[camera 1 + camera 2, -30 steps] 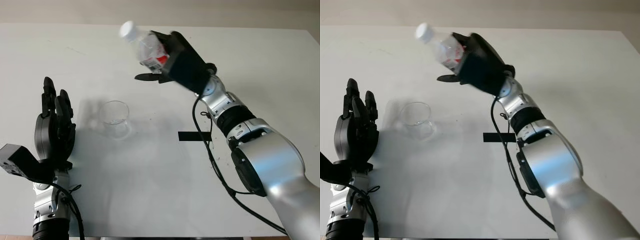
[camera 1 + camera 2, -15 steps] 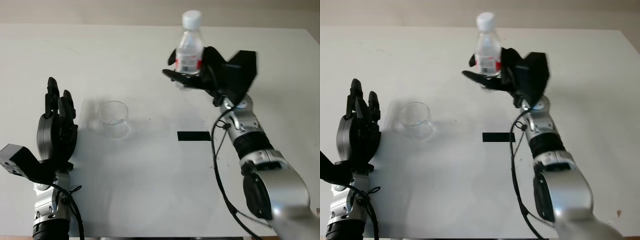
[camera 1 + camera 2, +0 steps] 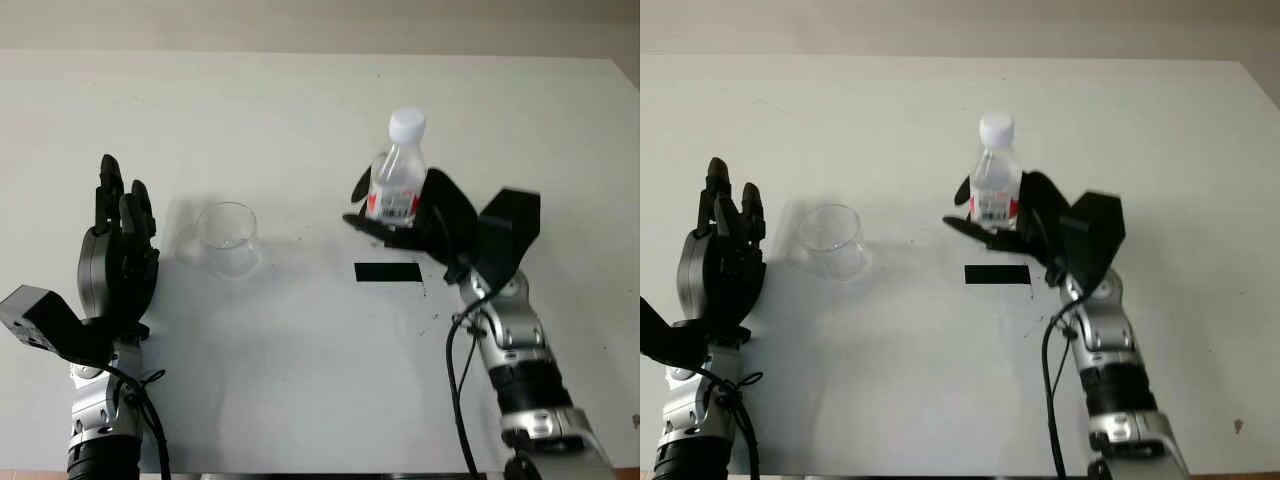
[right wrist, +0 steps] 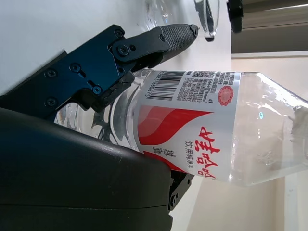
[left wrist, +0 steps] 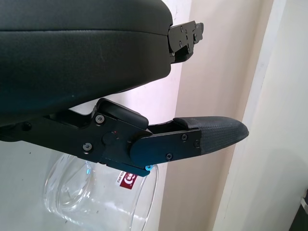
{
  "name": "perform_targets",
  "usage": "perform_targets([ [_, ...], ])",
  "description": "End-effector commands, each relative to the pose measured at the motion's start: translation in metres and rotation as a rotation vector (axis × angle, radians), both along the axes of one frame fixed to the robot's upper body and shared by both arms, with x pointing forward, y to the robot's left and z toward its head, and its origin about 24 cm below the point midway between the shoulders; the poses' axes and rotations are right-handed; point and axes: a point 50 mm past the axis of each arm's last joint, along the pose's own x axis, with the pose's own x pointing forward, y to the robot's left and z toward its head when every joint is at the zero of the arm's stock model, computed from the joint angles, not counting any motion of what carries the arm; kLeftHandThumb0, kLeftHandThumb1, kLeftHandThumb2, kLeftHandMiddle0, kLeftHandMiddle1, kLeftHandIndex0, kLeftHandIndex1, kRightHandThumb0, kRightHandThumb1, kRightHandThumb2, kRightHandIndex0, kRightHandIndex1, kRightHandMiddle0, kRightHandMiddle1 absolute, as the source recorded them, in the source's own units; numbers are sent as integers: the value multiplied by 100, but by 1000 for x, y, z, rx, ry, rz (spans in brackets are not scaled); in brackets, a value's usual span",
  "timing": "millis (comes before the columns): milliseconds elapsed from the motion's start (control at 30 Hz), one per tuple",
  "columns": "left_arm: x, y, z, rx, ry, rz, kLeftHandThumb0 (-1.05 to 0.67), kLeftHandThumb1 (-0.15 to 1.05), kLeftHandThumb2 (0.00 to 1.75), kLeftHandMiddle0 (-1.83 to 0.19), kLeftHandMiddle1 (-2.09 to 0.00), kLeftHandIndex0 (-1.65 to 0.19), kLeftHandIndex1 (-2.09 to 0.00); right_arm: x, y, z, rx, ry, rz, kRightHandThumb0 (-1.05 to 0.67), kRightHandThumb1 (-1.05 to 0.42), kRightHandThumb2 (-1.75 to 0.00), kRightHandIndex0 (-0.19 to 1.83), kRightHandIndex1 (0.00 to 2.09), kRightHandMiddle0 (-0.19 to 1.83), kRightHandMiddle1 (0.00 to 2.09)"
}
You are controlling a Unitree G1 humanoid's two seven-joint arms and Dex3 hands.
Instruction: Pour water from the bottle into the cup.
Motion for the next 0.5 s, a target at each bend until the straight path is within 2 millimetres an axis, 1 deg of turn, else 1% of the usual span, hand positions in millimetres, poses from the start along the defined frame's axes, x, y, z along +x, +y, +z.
perform_targets([
  [0, -9, 0, -18, -23, 69, 10, -77, 105, 57, 19, -3, 19, 0, -4, 3, 3, 5, -35, 2, -35, -105, -47, 113, 209, 81, 209],
  [133, -10, 0, -18, -26, 68, 16, -78, 105, 57, 19, -3, 19, 0, -9, 6, -7, -7, 5, -11, -35, -105, -47, 109, 209, 78, 209],
  [200, -11, 1, -18, -24, 70, 17, -78, 105, 57, 19, -4, 19, 0, -10, 7, -13, 8, 30, -12, -35, -105, -48, 111, 209, 77, 209],
  [300, -12, 3, -19, -26, 73, 20, -78, 105, 56, 18, -5, 19, -1, -10, 7, -18, 1, 44, -23, -35, -105, -48, 113, 209, 77, 209],
  [467, -12, 5, -19, -24, 76, 20, -78, 105, 56, 19, -5, 19, -2, -8, 5, -29, -7, 67, -74, -35, -105, -47, 110, 209, 74, 209],
])
